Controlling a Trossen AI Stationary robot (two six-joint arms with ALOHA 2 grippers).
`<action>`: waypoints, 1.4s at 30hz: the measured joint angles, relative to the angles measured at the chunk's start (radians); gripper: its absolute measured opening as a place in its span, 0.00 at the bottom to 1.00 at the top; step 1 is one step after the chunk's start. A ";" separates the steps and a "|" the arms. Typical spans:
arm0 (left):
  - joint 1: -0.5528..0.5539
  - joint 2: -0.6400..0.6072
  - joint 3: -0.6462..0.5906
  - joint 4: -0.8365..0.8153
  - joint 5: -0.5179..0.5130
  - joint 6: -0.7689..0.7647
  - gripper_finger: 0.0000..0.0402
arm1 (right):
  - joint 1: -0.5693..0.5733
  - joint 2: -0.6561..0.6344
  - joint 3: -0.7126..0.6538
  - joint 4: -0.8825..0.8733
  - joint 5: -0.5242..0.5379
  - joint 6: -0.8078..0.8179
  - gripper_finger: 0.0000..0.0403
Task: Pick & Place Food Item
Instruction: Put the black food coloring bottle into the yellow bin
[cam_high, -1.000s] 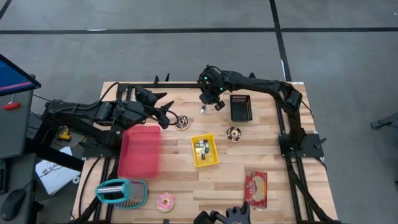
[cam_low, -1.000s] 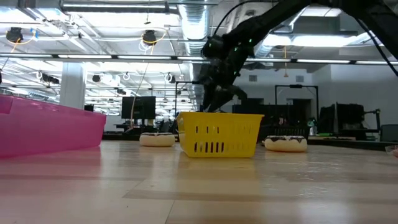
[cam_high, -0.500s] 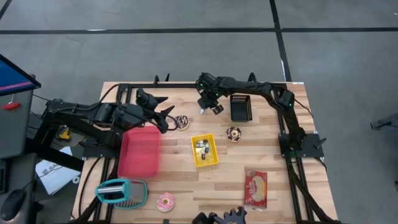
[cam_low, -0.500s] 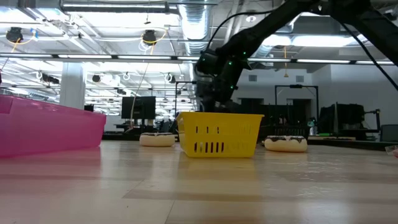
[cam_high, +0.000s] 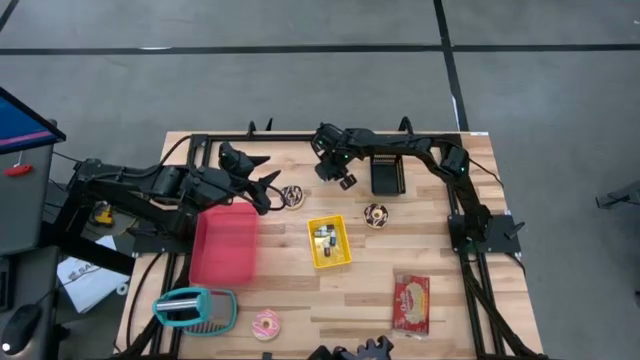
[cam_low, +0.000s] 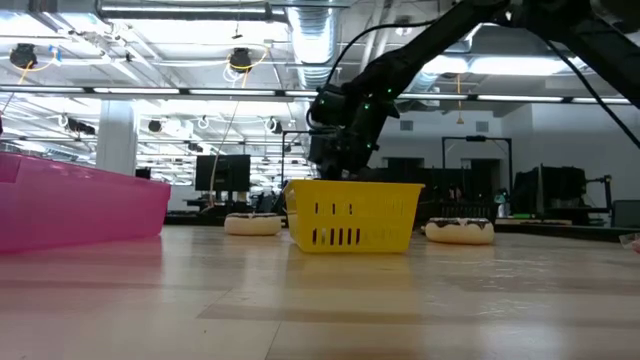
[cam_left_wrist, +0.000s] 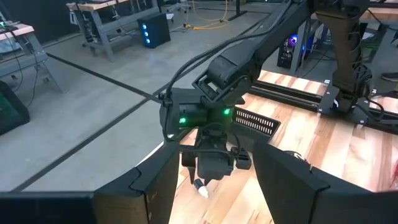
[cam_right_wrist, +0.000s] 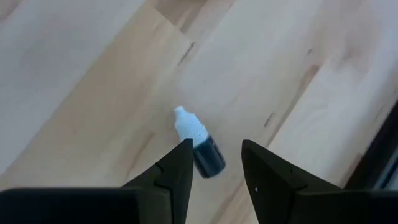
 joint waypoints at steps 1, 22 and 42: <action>0.000 0.000 0.000 0.000 0.000 0.000 0.50 | -0.001 0.000 0.000 -0.002 -0.004 0.000 0.32; 0.000 0.000 0.000 0.001 -0.002 -0.001 0.50 | -0.018 0.000 0.000 -0.011 -0.060 0.200 0.23; 0.000 -0.001 0.000 0.004 0.010 -0.024 0.50 | -0.077 -0.003 0.119 -0.046 -0.115 0.864 0.00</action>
